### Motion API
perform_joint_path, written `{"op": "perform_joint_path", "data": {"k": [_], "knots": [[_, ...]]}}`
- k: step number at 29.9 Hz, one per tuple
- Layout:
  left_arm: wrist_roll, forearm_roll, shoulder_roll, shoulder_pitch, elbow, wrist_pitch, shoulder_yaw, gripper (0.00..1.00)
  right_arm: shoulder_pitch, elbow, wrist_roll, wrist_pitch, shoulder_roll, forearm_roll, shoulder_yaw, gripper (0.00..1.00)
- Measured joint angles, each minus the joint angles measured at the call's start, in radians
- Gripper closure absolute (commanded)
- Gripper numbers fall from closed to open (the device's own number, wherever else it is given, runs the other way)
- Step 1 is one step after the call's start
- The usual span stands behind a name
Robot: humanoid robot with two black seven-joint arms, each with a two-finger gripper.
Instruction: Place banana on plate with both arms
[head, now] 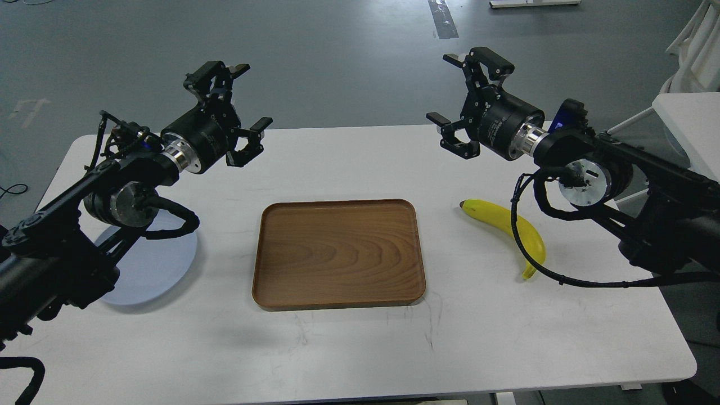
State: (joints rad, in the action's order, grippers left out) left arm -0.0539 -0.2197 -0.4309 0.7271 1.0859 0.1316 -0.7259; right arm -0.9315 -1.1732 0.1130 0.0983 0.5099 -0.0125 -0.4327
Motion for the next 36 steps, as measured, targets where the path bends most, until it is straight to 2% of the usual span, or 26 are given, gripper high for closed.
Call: {"op": "perform_joint_path", "data": {"k": [36], "knots": [[0.004, 0.013, -0.008, -0.032, -0.001, 0.021, 0.001, 0.02, -0.039, 0.015, -0.011, -0.003, -0.005, 0.003, -0.001, 0.0]]}}
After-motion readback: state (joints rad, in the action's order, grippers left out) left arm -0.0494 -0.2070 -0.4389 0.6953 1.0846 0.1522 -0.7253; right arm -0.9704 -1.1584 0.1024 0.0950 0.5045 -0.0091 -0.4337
